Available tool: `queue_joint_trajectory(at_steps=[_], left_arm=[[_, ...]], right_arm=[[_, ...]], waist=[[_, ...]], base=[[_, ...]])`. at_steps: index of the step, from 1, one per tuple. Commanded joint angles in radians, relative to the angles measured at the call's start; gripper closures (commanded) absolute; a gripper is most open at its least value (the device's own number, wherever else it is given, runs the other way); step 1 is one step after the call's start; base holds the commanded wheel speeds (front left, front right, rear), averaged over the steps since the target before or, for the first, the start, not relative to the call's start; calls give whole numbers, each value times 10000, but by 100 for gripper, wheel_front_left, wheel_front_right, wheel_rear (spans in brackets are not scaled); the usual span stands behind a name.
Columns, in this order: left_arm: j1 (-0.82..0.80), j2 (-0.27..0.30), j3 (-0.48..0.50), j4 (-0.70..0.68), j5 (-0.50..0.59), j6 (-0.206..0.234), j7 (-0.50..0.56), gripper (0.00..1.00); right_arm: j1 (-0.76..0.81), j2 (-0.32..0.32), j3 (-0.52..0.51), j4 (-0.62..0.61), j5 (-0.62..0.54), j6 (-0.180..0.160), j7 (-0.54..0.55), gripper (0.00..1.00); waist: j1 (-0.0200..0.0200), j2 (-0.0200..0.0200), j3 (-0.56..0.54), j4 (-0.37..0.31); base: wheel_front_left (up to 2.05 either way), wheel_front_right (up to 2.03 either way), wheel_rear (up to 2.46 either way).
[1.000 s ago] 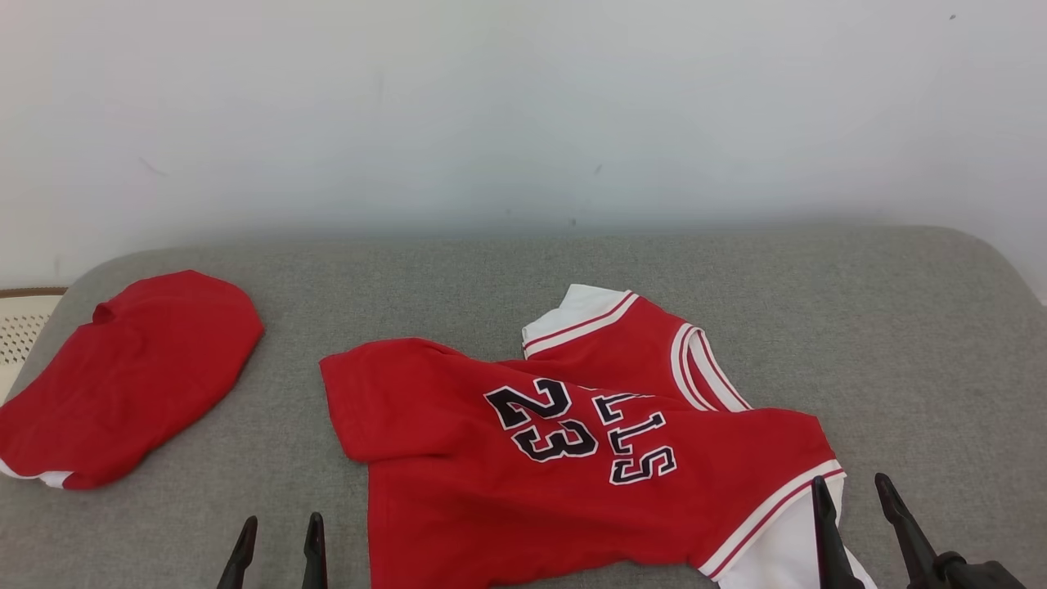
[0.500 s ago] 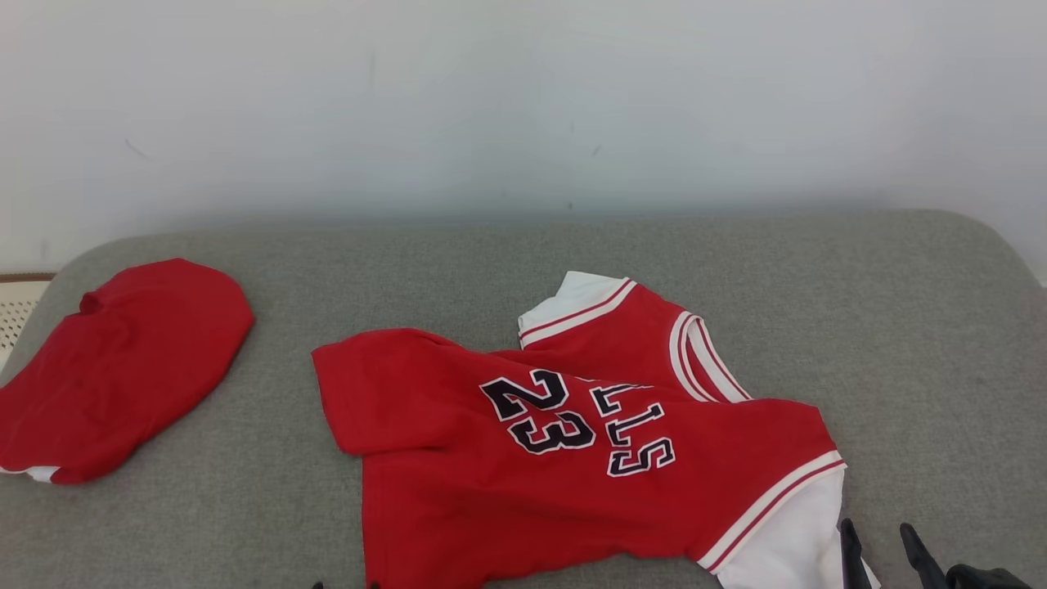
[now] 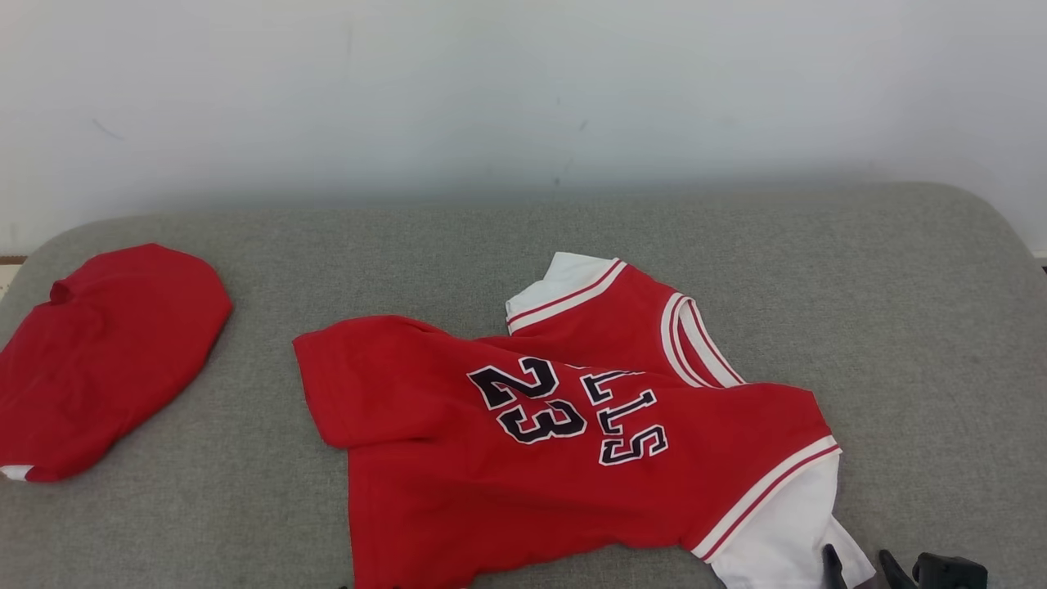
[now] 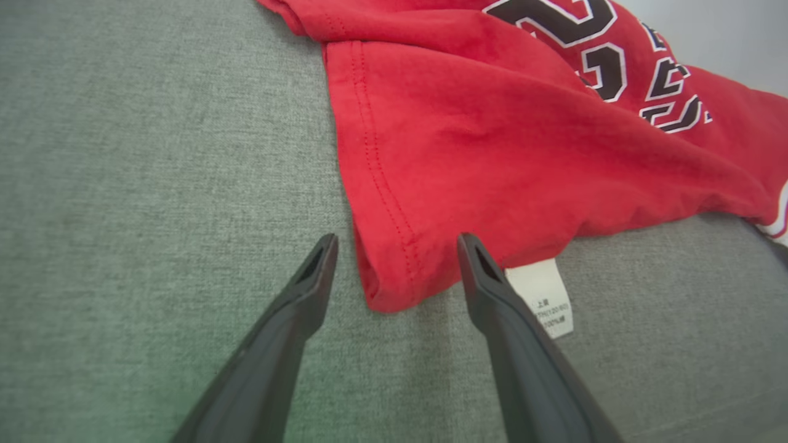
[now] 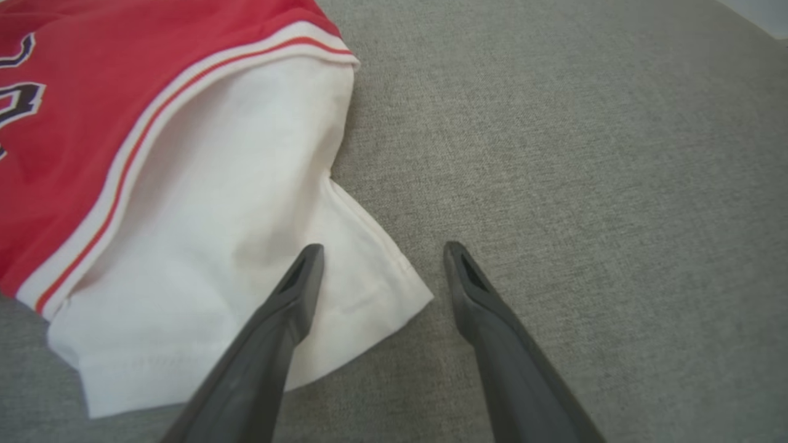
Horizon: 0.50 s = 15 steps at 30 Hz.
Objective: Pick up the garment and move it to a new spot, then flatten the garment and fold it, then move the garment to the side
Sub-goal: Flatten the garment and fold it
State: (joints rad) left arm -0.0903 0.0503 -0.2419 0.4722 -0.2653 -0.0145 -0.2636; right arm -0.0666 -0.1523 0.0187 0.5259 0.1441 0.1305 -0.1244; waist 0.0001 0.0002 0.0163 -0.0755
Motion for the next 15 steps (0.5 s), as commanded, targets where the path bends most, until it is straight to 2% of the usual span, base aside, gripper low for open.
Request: queue_joint_trajectory(at_steps=[1,6,7,8,9,15], left_arm=[[-111,6,-39,126,-27,36,-14,0],[-316,7,-153,545,-292,0,-14,0],[-375,8,-189,631,-305,-6,-14,20],[-392,8,-223,715,-332,-26,-14,75],[-404,5,-253,775,-355,-32,-14,100],[-451,8,-287,610,-299,25,-14,100]], right_arm=[[-140,-12,35,212,-38,5,-87,0],[-568,-8,209,1376,-64,5,-128,0],[-624,9,215,1561,-29,5,-128,42],[-704,34,238,1741,14,5,-185,77],[-763,60,272,1889,51,5,-228,100],[-926,241,406,2337,455,5,-660,100]], waist=[[-1,-2,42,2],[-1,-2,82,-2],[-1,-2,76,-4],[-1,-2,62,-8],[-1,-2,48,-14],[-1,-2,-26,12]], base=[[0,0,0],[0,0,0],[0,0,0],[0,0,0],[0,0,0],[0,0,0]])
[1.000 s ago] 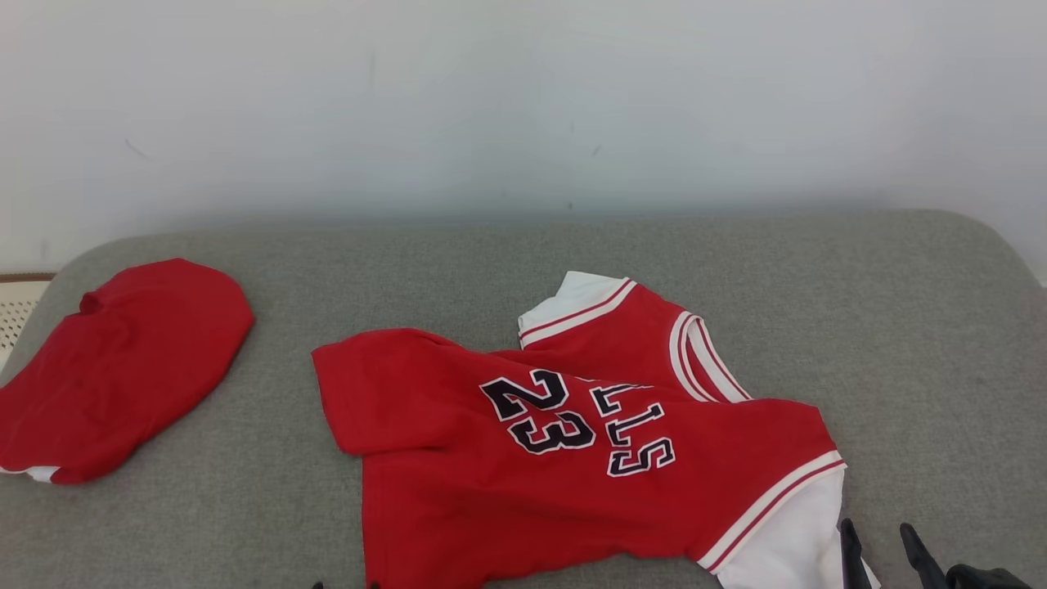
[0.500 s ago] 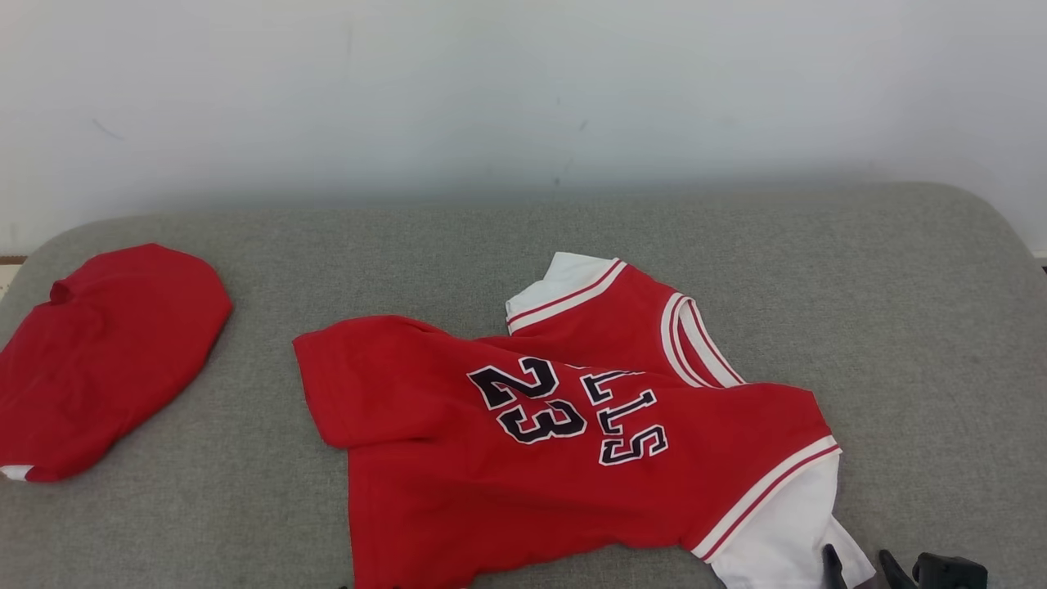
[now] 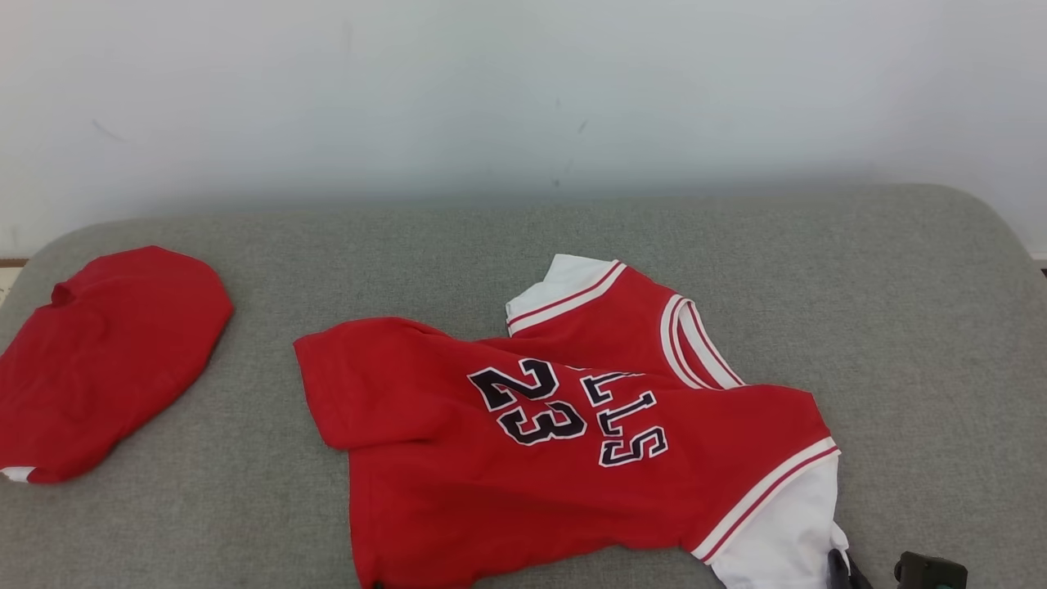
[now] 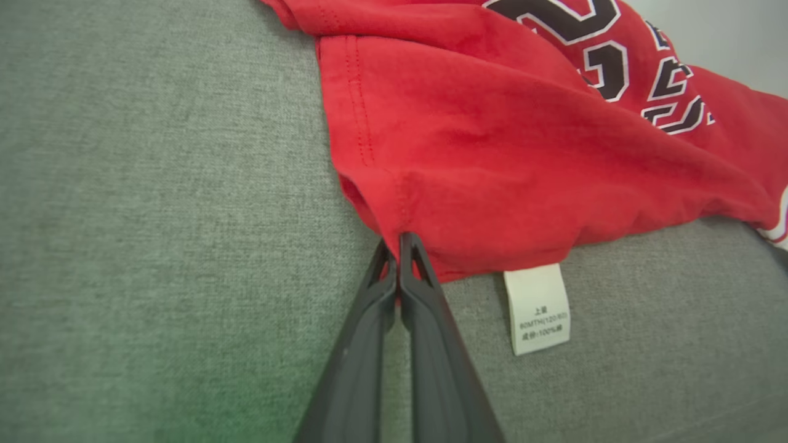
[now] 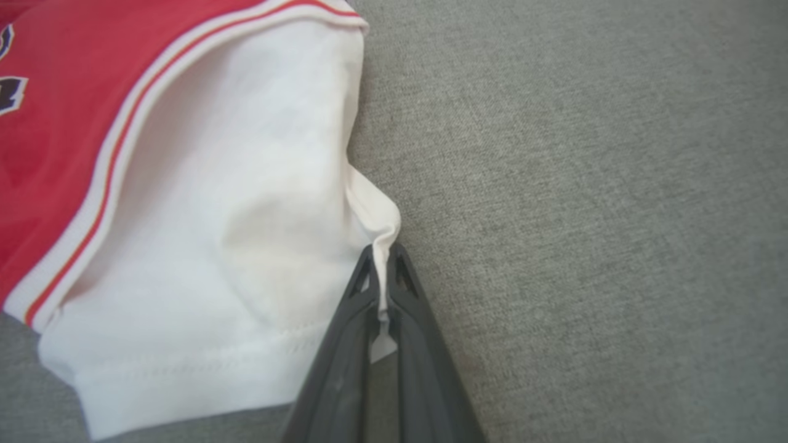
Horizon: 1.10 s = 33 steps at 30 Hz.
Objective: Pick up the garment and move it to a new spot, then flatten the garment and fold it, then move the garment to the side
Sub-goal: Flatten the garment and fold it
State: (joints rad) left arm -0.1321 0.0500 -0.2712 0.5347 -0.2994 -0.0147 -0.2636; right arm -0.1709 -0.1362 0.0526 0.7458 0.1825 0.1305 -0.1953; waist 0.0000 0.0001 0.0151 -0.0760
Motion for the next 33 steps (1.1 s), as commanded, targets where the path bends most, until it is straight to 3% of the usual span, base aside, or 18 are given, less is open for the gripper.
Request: queue_joint_trajectory(at_steps=[1,11,18,25,27,33], left_arm=[[33,10,3,-90,82,41,-14,100],[768,239,751,-1654,429,159,-14,100],[-120,545,633,-2087,744,-174,19,100],[-2845,1279,277,-2424,1116,-734,826,100],[-4332,1637,71,-2433,1182,-949,1350,100],[-7550,1964,-289,-1783,368,-1120,2339,100]], right_arm=[[155,143,91,117,226,5,-2,100],[1169,481,482,-2122,2022,5,233,100],[741,301,871,-3916,2538,5,877,100],[-1223,103,1062,-4922,2872,5,1796,100],[-2439,6,994,-4784,3127,5,2225,100],[-5537,-132,582,-3716,3648,5,2701,100]], waist=[[0,-1,-33,33],[0,-1,-185,-2],[0,-1,-30,-285],[0,-1,732,-522],[0,-1,1220,-594],[0,-1,2413,-754]], base=[[0,0,0],[0,0,0],[0,0,0],[0,0,0],[0,0,0],[0,0,0]])
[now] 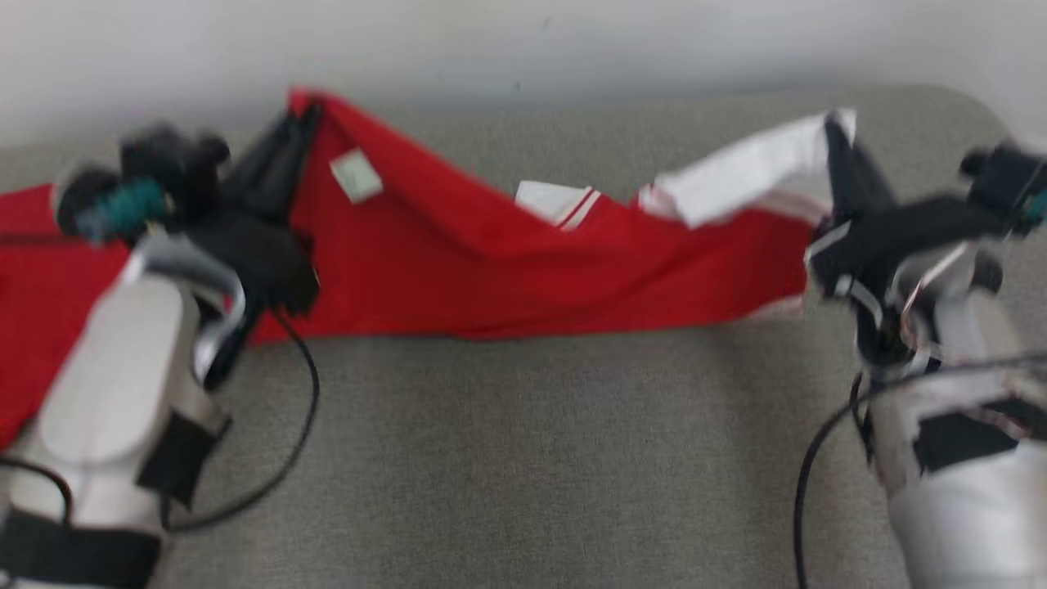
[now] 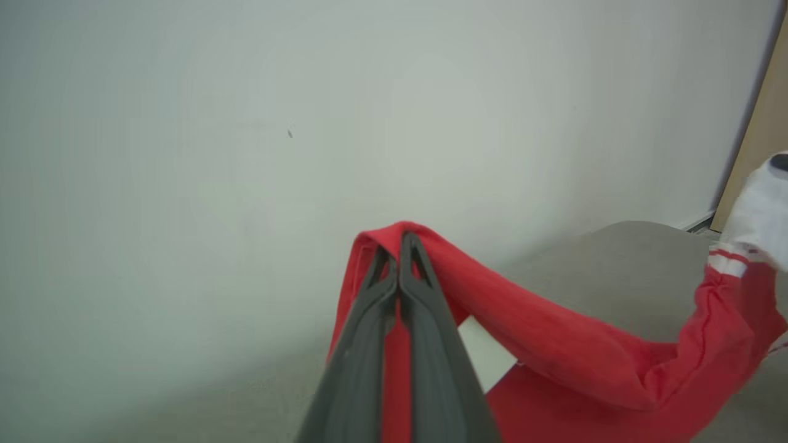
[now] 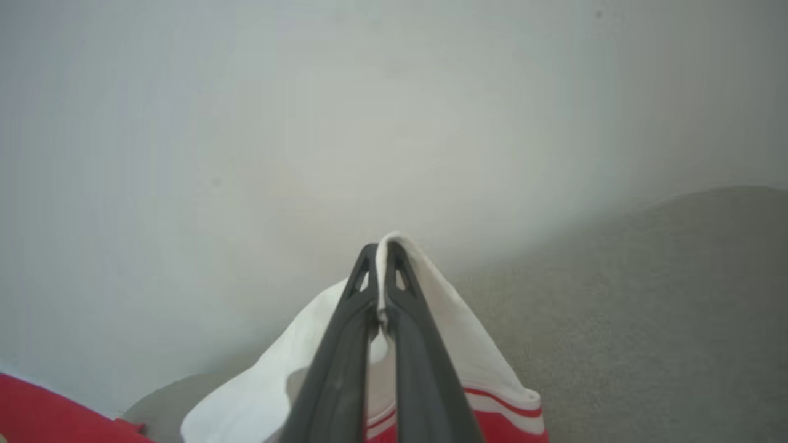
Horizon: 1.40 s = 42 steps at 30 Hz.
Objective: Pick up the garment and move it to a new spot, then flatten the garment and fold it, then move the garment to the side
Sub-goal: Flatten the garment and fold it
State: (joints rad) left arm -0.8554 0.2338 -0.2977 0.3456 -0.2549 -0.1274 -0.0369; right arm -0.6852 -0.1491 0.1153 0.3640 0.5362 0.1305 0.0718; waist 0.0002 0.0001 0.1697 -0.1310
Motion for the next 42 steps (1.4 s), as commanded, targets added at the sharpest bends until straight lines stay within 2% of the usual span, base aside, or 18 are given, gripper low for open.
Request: queue_joint_trajectory(at_steps=[1,8,12,20,25,29,33,39,42], left_arm=[[-887,160,-149,242,-178,-8,212,100],[-4929,529,-1413,1667,-1184,-7,797,100],[-7190,507,-1583,2816,-1763,-10,959,100],[-10939,-141,-1965,5051,-2087,-12,753,100],[-12381,-731,-2184,6261,-2156,-13,346,100],[-13053,-962,-2455,6959,-2218,-13,-82,100],[-13042,-1126,-2755,7293,-2330,-13,-396,100],[-12194,-909,-3362,7361,-2837,-13,-998,100],[-11323,-421,-3948,7008,-3031,-13,-1395,100]], right_arm=[[-968,-79,-142,358,161,5,71,100],[-4987,-325,-741,2452,481,5,107,100],[-7135,-355,-1420,3678,642,5,65,100],[-10830,-717,-1324,5432,-494,5,-527,100],[-12288,-911,-1300,6567,-1306,5,-964,100],[-12981,-854,-1314,7160,-1539,5,-1423,100],[-13073,-674,-1147,7431,-1405,5,-1728,100],[-12054,-235,-216,7391,-864,5,-1988,100],[-11058,45,448,6957,-320,5,-2076,100]], waist=[[-2,-1,1083,-236],[-2,-1,2343,-442],[-2,-1,2942,-598],[-2,-1,3665,-969],[-2,-1,3936,-980],[-2,-1,4152,-1011],[-2,-1,4236,-987],[-2,-1,4007,-1020],[-2,-1,3699,-1215]], base=[[0,0,0],[0,0,0],[0,0,0],[0,0,0],[0,0,0],[0,0,0],[0,0,0],[0,0,0],[0,0,0]])
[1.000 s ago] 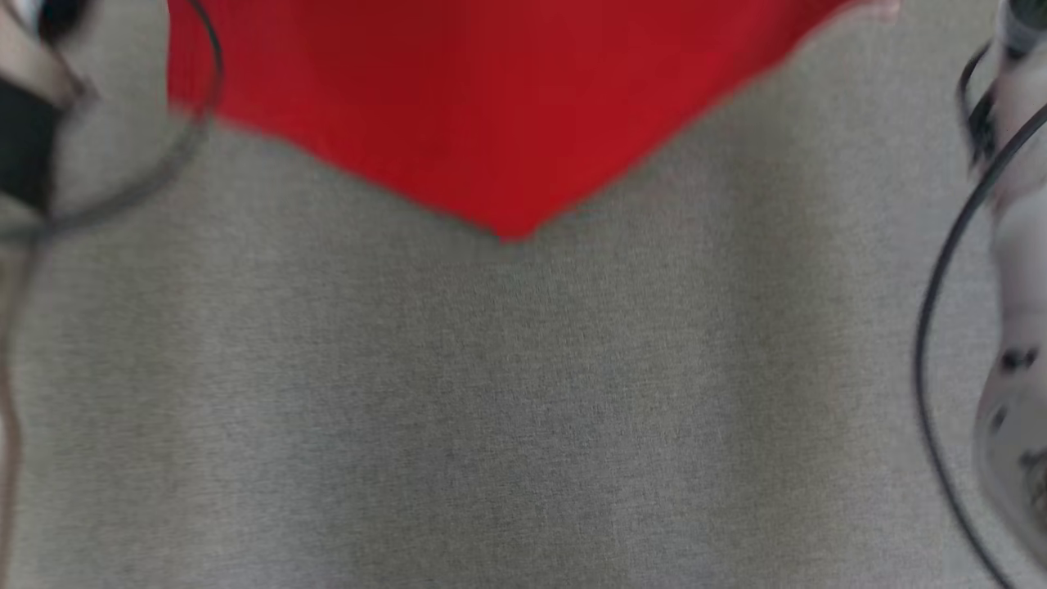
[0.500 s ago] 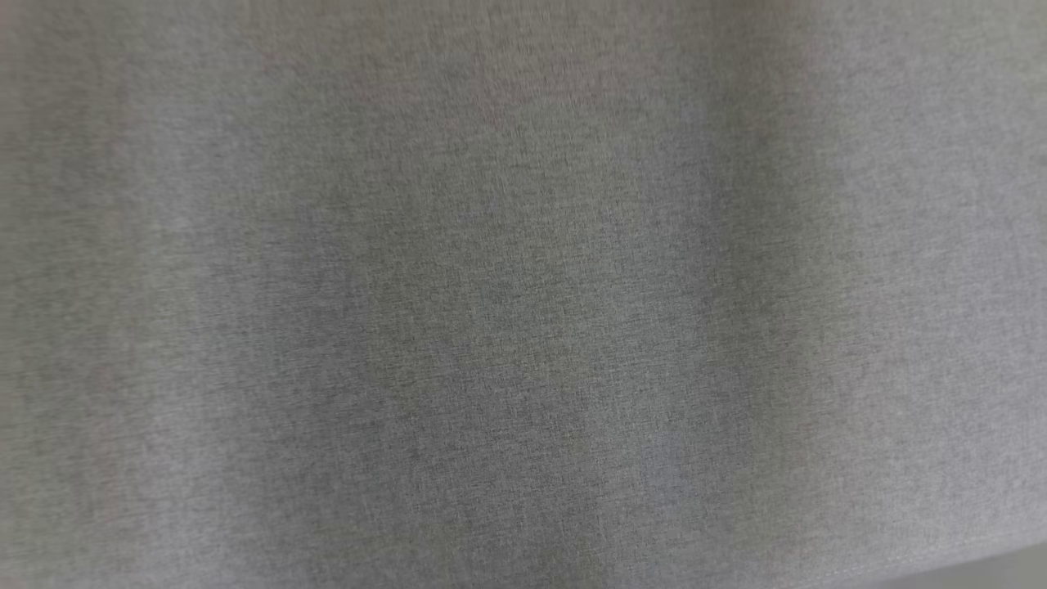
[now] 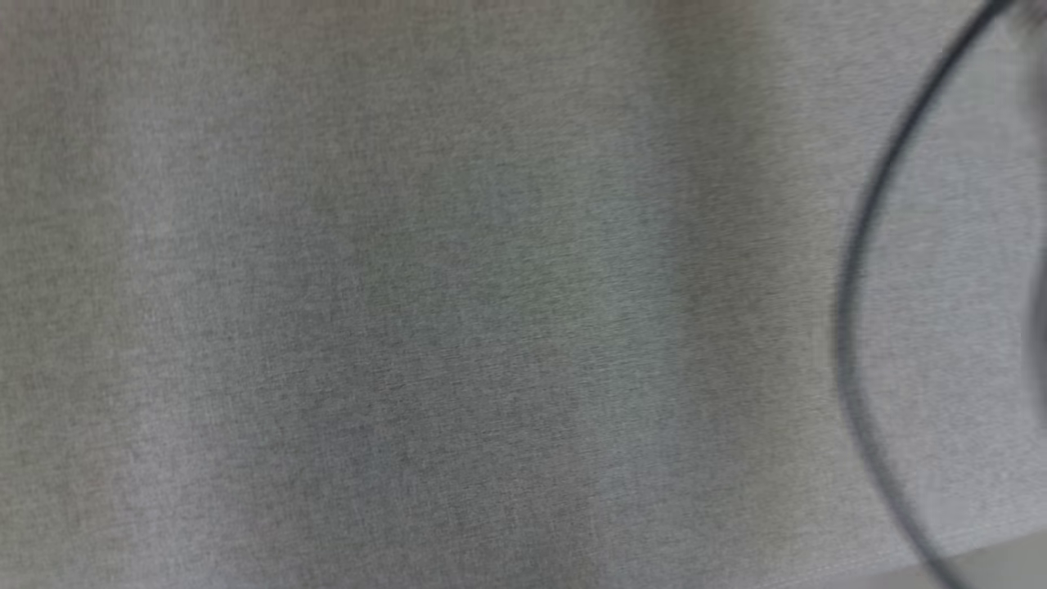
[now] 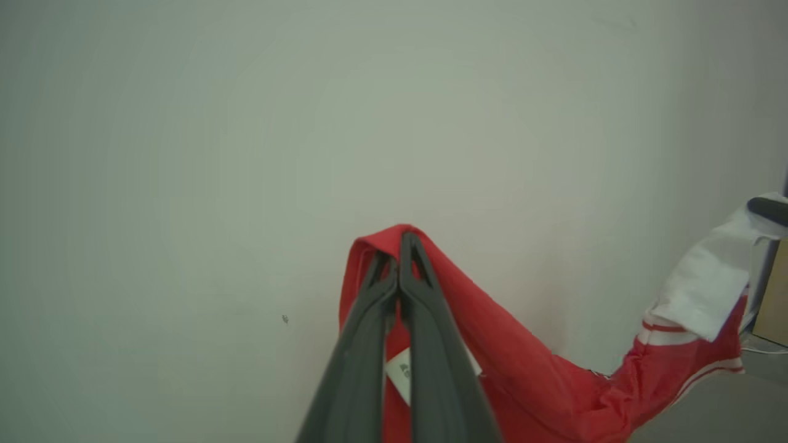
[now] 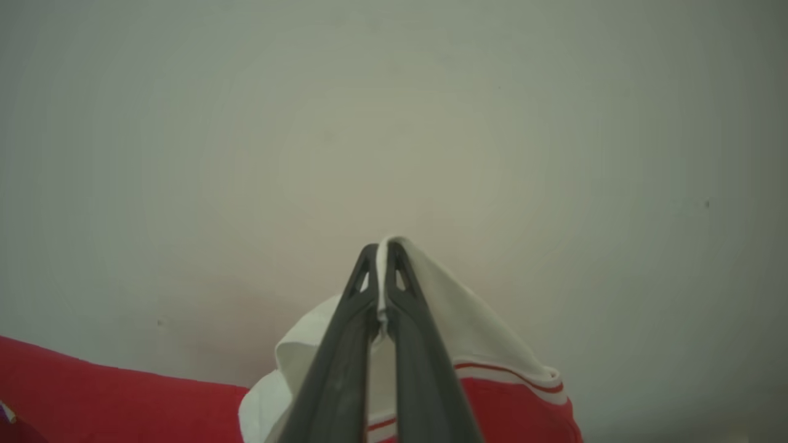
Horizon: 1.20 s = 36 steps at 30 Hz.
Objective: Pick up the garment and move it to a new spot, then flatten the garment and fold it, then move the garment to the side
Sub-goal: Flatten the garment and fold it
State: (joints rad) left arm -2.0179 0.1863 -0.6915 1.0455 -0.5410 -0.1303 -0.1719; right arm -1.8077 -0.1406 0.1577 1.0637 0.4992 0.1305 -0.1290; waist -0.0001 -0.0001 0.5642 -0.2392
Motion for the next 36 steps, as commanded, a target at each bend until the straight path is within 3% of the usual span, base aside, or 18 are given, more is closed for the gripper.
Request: queue_joint_trajectory(at_steps=[1,10,17,22,28,36], left_arm=[[620,193,-34,-129,-378,17,-167,100],[4486,1131,-110,-2014,-1431,114,-843,100],[8209,1867,733,-4565,-2173,1118,-944,100],[11317,2530,1206,-7093,-2355,2002,-945,100],[13457,2903,1357,-8511,-2150,2772,-940,100],[15673,2589,1621,-9237,-2186,3260,-940,100]], right_arm=[[532,-46,274,-247,239,5,-82,100],[5017,-943,2349,-3176,2183,5,-23,100],[8832,-1623,2969,-5500,2791,5,36,100],[11746,-1883,2132,-7092,2845,5,114,100],[14064,-1493,1315,-8468,2394,5,668,100],[16127,-895,617,-9774,1617,5,1497,100]], waist=[[1,1,-370,-142],[1,1,-1557,199],[1,1,-2296,369],[1,1,-2697,615],[1,1,-3046,701],[1,1,-3519,657]], base=[[0,0,0],[0,0,0],[0,0,0],[0,0,0],[0,0,0],[0,0,0]])
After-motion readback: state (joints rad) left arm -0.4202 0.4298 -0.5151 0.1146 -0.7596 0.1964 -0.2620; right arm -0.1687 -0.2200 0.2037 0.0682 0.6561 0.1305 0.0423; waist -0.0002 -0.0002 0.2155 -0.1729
